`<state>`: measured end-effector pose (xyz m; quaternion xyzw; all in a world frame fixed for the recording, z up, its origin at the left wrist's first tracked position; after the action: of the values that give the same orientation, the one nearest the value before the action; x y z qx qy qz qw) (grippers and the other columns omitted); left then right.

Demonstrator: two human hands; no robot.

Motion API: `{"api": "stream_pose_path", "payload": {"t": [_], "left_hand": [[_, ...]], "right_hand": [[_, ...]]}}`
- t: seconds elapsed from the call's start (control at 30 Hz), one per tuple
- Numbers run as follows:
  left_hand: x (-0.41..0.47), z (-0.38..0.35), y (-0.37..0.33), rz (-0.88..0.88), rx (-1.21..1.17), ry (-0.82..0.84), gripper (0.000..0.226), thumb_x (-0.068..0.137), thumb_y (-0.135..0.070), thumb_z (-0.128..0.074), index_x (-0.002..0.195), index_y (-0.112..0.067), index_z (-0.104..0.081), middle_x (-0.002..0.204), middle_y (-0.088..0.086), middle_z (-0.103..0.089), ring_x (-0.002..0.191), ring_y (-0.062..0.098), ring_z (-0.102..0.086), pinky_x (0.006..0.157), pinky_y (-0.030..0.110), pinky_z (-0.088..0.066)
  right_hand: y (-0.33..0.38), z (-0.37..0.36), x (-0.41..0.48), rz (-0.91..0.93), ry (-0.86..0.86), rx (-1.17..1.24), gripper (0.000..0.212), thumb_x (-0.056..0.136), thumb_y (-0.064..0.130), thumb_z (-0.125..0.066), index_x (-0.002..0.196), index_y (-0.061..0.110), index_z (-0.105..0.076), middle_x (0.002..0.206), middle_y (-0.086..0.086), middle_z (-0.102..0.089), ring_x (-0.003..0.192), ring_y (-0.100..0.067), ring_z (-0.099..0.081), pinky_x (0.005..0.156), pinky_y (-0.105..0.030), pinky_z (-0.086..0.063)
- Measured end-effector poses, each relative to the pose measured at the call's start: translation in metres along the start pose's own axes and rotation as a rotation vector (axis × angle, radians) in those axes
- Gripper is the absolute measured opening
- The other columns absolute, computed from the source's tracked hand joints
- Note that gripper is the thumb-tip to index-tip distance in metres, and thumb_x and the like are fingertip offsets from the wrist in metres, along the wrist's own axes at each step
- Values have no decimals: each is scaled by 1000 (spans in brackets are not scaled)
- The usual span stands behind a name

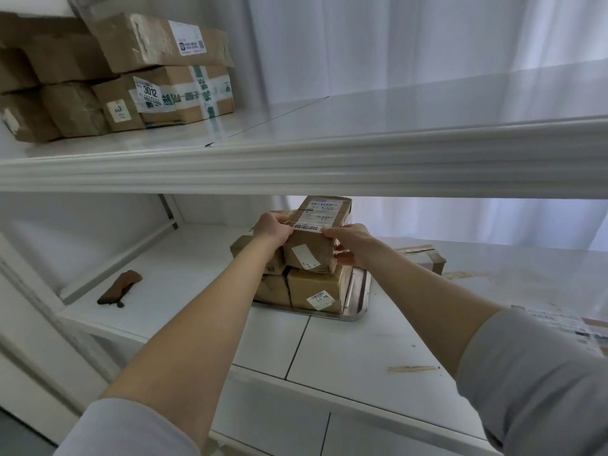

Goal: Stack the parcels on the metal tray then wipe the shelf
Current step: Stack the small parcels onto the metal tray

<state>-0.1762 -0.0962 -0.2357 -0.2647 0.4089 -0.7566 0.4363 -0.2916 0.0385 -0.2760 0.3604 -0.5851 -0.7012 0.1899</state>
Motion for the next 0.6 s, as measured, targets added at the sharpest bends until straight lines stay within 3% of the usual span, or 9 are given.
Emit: {"api": "stream_pose_path", "payload": {"t": [0.1, 0.23, 0.37, 0.5, 0.6], "left_hand": [[0, 0, 2, -6, 41, 9, 40, 87, -8, -62, 126, -8, -58, 128, 9, -60, 115, 25, -56, 99, 39, -49], [0, 1, 2, -21, 91, 3, 40, 88, -9, -61, 128, -9, -56, 131, 9, -57, 117, 25, -54, 100, 38, -48], [0, 9, 1, -64, 201, -60, 35, 93, -14, -55, 128, -8, -57, 135, 7, -56, 123, 23, -52, 103, 33, -43], [-1, 15, 3, -68, 254, -98, 33, 96, -17, -50, 127, -7, -59, 135, 7, -56, 123, 23, -52, 99, 32, -44], [-2, 9, 4, -57, 279, -49, 33, 96, -14, -48, 126, -9, -60, 137, 6, -55, 123, 23, -52, 99, 31, -44]], "right_hand": [[-4, 3, 2, -13, -34, -10, 23, 89, 24, -67, 100, 8, -55, 76, -3, -55, 66, -13, -50, 56, -23, -43], [-3, 4, 3, 1, -52, -41, 32, 88, 22, -68, 114, 7, -58, 86, -2, -57, 74, -13, -50, 61, -24, -41], [1, 5, 3, 42, -62, -84, 38, 90, 18, -65, 125, 4, -57, 103, -2, -55, 70, -7, -47, 58, -20, -40], [-8, -2, -3, -56, -12, -105, 43, 90, 29, -65, 126, 10, -50, 107, -5, -51, 93, -22, -52, 89, -39, -48], [-10, -10, -4, -85, 28, -45, 35, 91, 24, -64, 122, 11, -53, 89, -3, -57, 76, -20, -57, 69, -38, -54]]}}
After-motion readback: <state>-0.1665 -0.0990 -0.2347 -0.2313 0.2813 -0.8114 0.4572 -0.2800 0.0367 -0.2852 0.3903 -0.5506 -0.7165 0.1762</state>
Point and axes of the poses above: each hand's wrist, its own x-axis towards the middle knuckle, its own z-axis out of the back of the hand, y = z × x, the point moved 8 cm from there along x, towards the middle knuckle
